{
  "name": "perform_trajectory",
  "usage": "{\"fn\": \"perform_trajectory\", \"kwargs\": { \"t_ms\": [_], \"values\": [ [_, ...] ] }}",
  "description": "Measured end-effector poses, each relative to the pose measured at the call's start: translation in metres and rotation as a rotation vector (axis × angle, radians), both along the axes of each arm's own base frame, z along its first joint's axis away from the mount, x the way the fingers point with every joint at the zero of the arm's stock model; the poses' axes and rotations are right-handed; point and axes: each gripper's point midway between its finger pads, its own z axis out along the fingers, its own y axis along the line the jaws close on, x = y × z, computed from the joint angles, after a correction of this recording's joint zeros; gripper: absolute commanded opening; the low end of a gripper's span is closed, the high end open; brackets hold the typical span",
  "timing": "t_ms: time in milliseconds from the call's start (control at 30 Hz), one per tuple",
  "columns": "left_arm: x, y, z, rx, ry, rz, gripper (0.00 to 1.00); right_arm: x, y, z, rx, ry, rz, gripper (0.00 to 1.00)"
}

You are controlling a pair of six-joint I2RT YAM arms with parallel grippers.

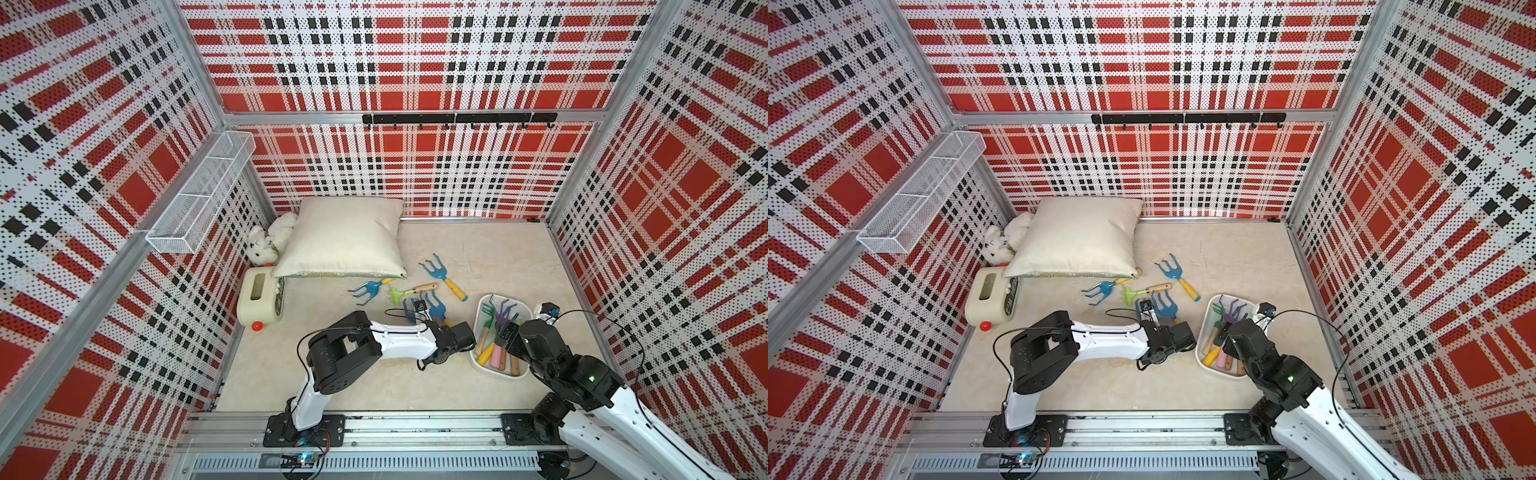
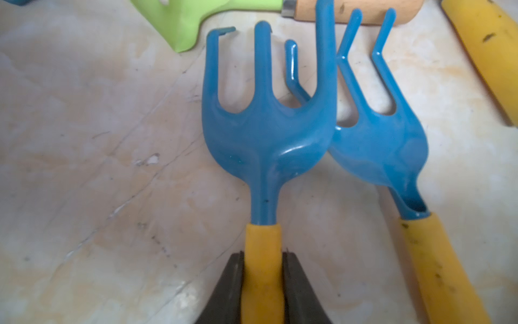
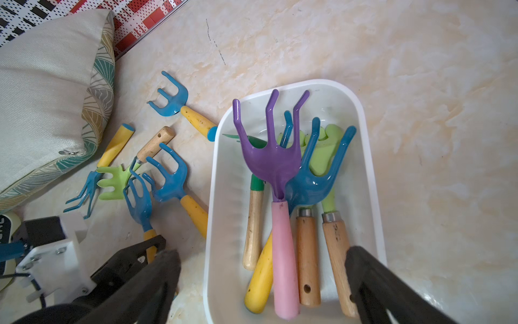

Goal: Put the rake into the storage box
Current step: Pick up the rake at the center of the board, then place the rake in the storage box.

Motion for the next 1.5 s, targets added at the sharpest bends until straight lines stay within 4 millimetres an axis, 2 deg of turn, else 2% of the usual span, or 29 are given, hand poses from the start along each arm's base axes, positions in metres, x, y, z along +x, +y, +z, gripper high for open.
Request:
{"fn": "perform_trajectory", "kwargs": {
  "t_ms": [67,233,400,567,733,900,1033,1133,1233,1367,1500],
  "values": [
    [-0.004,0.0,0.011,-0.004,-0.013,-0.016,0.0,-0.001,-0.002,0.001,-0.001,-0.003,-0.007,1.0],
    [-0.013,-0.015,0.061,-0.046,-0.092,-0.113,0.0,-0.002,-0.009,0.012,0.012,-0.037,-0.039,1.0],
    [-0.026,-0.055,0.101,-0.109,-0.172,-0.282,0.0,-0.005,-0.02,0.028,0.032,-0.089,-0.095,1.0],
    [-0.034,-0.102,0.114,-0.246,-0.183,-0.453,0.0,-0.011,-0.039,0.037,0.03,-0.107,-0.19,1.0],
    [-0.039,-0.14,0.128,-0.378,-0.184,-0.582,0.0,-0.016,-0.053,0.04,0.021,-0.109,-0.265,1.0],
    [-0.042,-0.18,0.125,-0.448,-0.168,-0.658,0.0,-0.019,-0.059,0.038,0.012,-0.107,-0.299,1.0],
    [-0.046,-0.196,0.108,-0.452,-0.136,-0.685,0.0,-0.02,-0.061,0.038,0.009,-0.105,-0.31,1.0],
    [-0.048,-0.205,0.093,-0.452,-0.109,-0.693,0.32,-0.021,-0.062,0.037,0.01,-0.104,-0.313,1.0],
    [-0.049,-0.208,0.081,-0.457,-0.088,-0.684,0.51,-0.021,-0.062,0.037,0.01,-0.104,-0.314,1.0],
    [-0.049,-0.209,0.076,-0.462,-0.076,-0.679,0.61,-0.021,-0.062,0.037,0.01,-0.103,-0.314,1.0],
    [-0.045,-0.204,0.079,-0.486,-0.091,-0.666,0.64,-0.02,-0.061,0.037,0.008,-0.102,-0.311,1.0]
  ]
}}
